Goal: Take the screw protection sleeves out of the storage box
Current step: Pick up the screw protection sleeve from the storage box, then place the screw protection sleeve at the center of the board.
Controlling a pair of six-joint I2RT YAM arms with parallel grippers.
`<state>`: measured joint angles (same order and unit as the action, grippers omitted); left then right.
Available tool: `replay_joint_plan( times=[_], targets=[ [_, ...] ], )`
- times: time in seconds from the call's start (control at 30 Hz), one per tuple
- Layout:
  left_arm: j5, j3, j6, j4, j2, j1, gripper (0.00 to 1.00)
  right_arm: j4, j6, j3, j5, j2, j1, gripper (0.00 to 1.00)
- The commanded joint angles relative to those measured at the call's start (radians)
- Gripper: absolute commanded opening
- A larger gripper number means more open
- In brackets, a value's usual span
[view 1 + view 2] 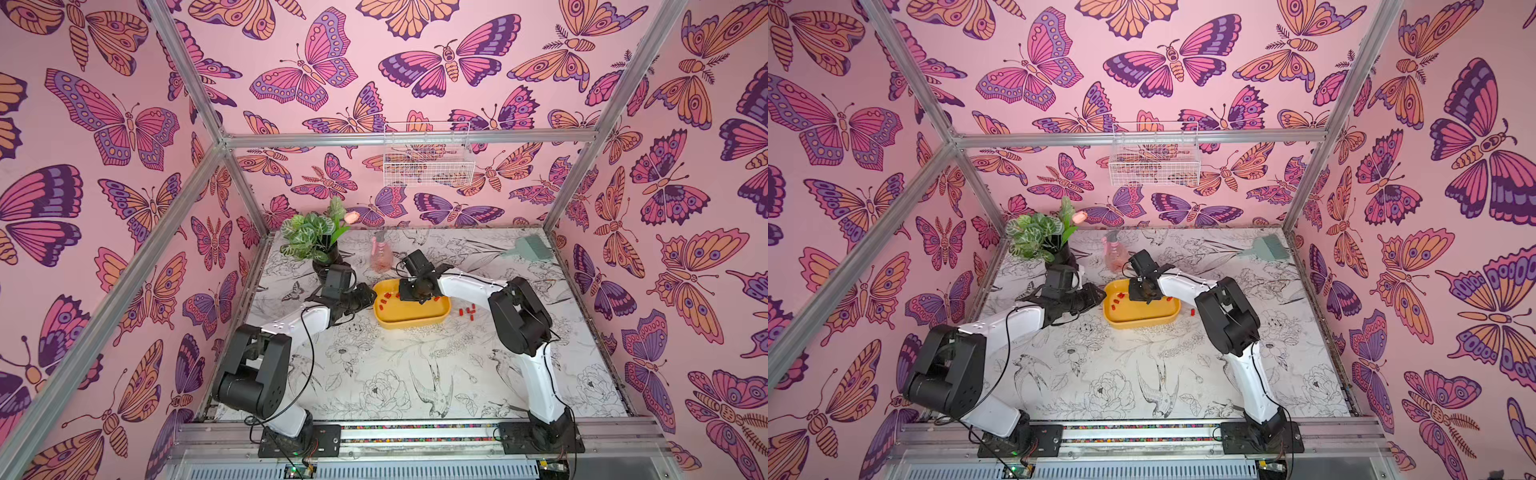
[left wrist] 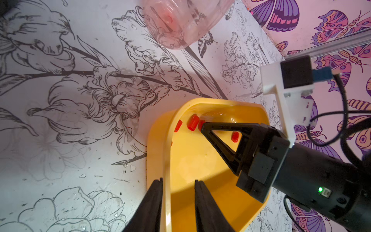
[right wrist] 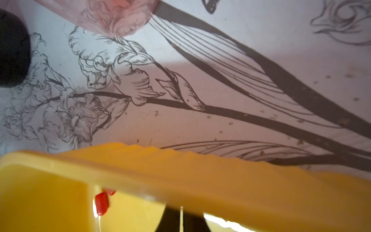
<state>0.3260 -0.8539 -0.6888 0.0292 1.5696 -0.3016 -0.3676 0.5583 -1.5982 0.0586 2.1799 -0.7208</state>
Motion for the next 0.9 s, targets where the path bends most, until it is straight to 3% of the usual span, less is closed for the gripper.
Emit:
replay_joint_plan(
  times=[0.0,0.87],
  targets=[
    [0.02,-0.011,0.002,0.011,0.013,0.003,0.33,-0.007,-0.031,0.041,-0.038,-0.1,-0.004,0.09],
    [0.017,-0.017,0.005,0.01,0.021,0.004,0.33,-0.033,-0.089,0.311,-0.09,-0.539,0.061,0.09]
  ],
)
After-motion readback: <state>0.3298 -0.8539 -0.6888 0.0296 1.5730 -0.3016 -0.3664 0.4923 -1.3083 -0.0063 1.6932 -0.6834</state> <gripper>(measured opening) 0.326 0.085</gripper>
